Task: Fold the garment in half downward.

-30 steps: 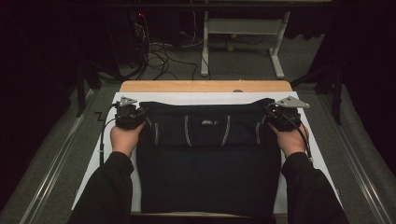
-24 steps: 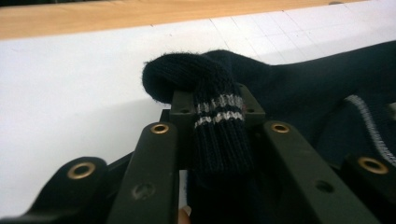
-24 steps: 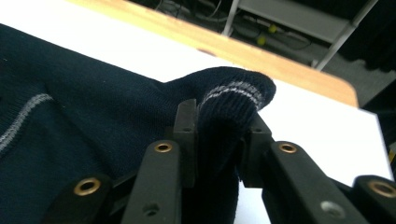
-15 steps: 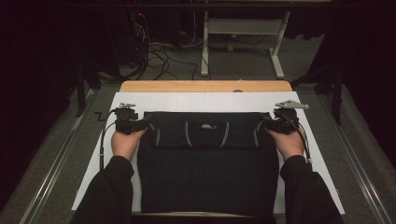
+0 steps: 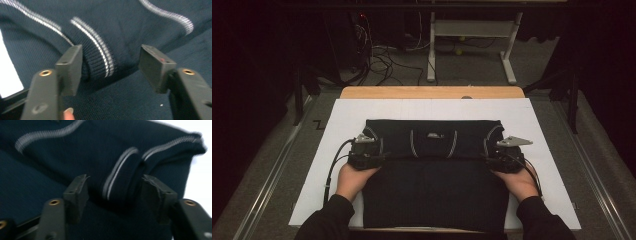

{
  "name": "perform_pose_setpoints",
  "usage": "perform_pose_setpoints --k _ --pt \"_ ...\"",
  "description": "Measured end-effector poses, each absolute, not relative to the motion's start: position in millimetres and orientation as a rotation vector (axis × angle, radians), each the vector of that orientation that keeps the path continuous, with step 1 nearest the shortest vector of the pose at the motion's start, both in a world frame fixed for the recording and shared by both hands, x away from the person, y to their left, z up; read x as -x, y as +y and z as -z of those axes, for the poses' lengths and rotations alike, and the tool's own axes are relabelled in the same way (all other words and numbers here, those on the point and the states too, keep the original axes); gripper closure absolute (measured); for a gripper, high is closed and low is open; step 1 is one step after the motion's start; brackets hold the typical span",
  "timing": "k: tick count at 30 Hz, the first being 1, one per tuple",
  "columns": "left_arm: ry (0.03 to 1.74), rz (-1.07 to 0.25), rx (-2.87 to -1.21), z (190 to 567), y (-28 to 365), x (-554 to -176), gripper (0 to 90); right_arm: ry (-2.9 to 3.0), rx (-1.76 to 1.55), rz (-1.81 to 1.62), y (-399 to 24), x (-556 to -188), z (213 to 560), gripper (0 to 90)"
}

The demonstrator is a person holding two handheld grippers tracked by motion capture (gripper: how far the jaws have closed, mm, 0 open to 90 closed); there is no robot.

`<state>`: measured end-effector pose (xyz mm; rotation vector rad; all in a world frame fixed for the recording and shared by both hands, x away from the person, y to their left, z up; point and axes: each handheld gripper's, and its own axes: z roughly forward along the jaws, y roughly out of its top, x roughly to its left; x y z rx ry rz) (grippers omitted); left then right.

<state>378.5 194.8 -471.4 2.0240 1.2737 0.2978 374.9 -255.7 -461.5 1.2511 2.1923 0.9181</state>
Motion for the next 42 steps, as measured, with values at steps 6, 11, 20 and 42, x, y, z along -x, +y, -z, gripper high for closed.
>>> perform_pose_setpoints --k 6,11,20,42 --pt "1.268 -0.345 -2.036 473.6 195.9 -377.9 52.1 2.199 -1.289 -0.918 -255.0 -380.1 469.5 51.9" --pt "1.257 -0.347 -2.013 476.8 195.4 -375.8 63.6 2.213 -1.271 -0.920 -253.6 -379.4 469.4 68.5" --pt "1.231 -0.326 -1.941 462.3 202.6 -368.7 70.8 2.163 -1.211 -0.963 -255.1 -371.0 455.5 74.0" --pt "1.091 -0.285 -1.980 457.0 208.4 -289.5 70.3 2.153 -1.075 -1.031 -266.4 -289.4 453.4 73.7"
